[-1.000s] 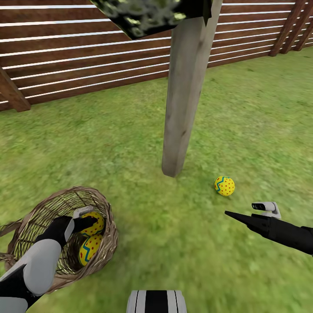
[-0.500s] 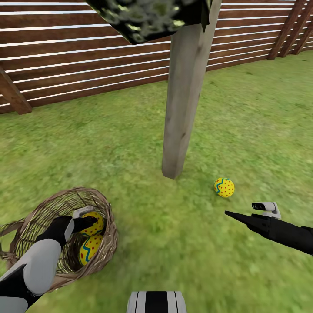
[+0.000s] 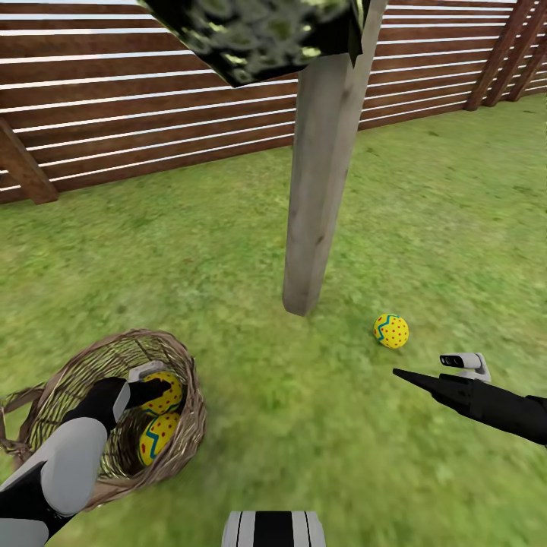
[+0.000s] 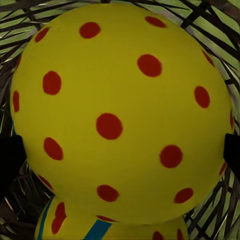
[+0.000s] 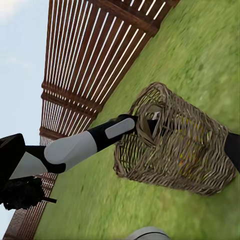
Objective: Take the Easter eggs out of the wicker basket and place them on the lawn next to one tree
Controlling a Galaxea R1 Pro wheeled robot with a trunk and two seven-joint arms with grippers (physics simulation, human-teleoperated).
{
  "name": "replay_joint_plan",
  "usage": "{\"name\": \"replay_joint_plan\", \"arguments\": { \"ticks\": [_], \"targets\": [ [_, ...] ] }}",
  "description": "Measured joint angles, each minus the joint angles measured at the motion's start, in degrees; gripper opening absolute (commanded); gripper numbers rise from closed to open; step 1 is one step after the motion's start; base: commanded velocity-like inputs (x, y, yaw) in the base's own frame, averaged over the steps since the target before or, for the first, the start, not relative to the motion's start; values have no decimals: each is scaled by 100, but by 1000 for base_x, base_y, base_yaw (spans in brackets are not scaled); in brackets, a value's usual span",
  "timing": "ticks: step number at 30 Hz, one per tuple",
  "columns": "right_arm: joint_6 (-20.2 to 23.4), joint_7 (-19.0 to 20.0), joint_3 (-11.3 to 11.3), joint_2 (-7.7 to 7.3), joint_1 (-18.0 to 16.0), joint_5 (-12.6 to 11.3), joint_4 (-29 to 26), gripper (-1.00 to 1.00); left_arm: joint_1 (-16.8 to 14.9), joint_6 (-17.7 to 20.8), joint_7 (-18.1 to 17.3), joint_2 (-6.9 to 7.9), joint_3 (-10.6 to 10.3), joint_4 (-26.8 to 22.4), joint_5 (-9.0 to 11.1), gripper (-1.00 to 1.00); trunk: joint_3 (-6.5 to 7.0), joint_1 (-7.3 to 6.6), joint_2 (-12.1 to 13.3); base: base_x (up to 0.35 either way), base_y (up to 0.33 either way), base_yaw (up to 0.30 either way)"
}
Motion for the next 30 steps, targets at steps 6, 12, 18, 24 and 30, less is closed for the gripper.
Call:
{"name": "replay_joint_plan", "arguments": {
  "ticks": [6, 12, 18, 24, 30],
  "targets": [
    [0, 2, 0, 0, 0, 0, 0, 100, -7, 8, 1, 1, 6, 18, -15, -100, 89, -10, 5, 0, 0, 0],
    [0, -1, 0, 0, 0, 0, 0, 100, -9, 10, 0, 5, 9, 38, -8, -100, 89, -10, 5, 0, 0, 0],
    [0, 0, 0, 0, 0, 0, 0, 100, -9, 143, 6, 13, 2, 30, -24, -100, 200, -23, 12, 0, 0, 0],
    [0, 1, 0, 0, 0, 0, 0, 100, -9, 216, 15, 18, -1, 3, -29, -100, 200, -23, 12, 0, 0, 0],
    [0, -1, 0, 0, 0, -2, 0, 100, -10, 349, 27, 33, -8, -9, -30, -100, 221, -26, 13, 0, 0, 0]
  ]
}}
